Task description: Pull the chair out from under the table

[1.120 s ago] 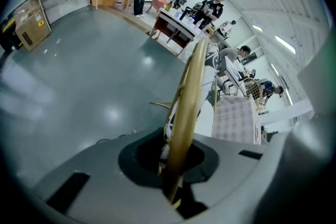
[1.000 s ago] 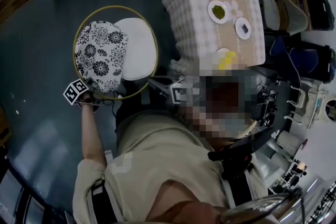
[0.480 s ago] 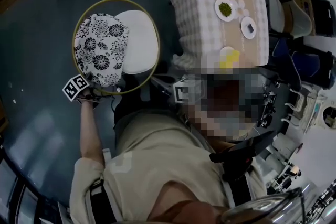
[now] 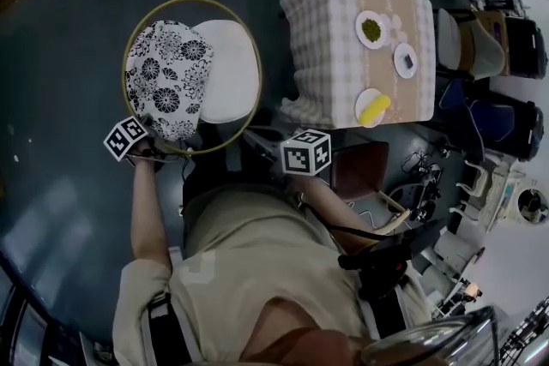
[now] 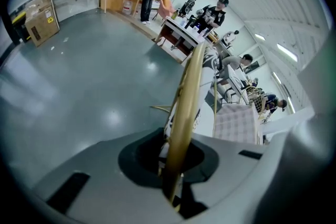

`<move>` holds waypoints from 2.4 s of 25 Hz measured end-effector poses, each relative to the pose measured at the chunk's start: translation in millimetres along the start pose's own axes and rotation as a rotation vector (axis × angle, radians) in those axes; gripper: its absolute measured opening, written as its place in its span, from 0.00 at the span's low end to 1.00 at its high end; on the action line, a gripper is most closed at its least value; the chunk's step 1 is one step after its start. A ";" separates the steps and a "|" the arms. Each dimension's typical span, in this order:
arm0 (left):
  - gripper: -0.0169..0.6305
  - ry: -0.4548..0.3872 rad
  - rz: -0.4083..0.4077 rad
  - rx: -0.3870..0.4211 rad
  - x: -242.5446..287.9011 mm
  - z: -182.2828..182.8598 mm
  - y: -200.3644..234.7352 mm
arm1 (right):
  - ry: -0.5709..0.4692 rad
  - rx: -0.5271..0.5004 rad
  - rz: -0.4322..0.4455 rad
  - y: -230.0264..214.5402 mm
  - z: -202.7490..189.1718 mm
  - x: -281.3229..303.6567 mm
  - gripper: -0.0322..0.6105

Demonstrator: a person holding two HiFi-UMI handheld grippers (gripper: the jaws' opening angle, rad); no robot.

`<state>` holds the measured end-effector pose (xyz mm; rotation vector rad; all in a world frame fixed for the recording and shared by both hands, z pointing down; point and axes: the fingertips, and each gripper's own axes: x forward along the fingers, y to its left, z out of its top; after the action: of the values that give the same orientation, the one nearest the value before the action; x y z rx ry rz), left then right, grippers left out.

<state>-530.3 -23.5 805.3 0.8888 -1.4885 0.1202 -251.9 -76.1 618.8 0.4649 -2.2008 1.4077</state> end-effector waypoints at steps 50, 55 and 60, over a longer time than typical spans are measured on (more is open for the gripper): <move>0.09 -0.122 0.040 0.030 -38.0 96.1 80.1 | -0.025 0.004 -0.046 11.1 10.3 11.9 0.07; 0.09 -0.103 0.028 0.038 -37.7 97.4 80.6 | -0.033 0.010 -0.057 14.8 7.0 16.2 0.07; 0.09 -0.075 0.047 0.092 -38.6 103.9 77.1 | -0.036 -0.011 -0.046 26.8 13.8 30.6 0.07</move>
<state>-663.8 -12.8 788.0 0.9414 -1.5843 0.1936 -294.1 -78.5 611.2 0.5373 -2.2109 1.3731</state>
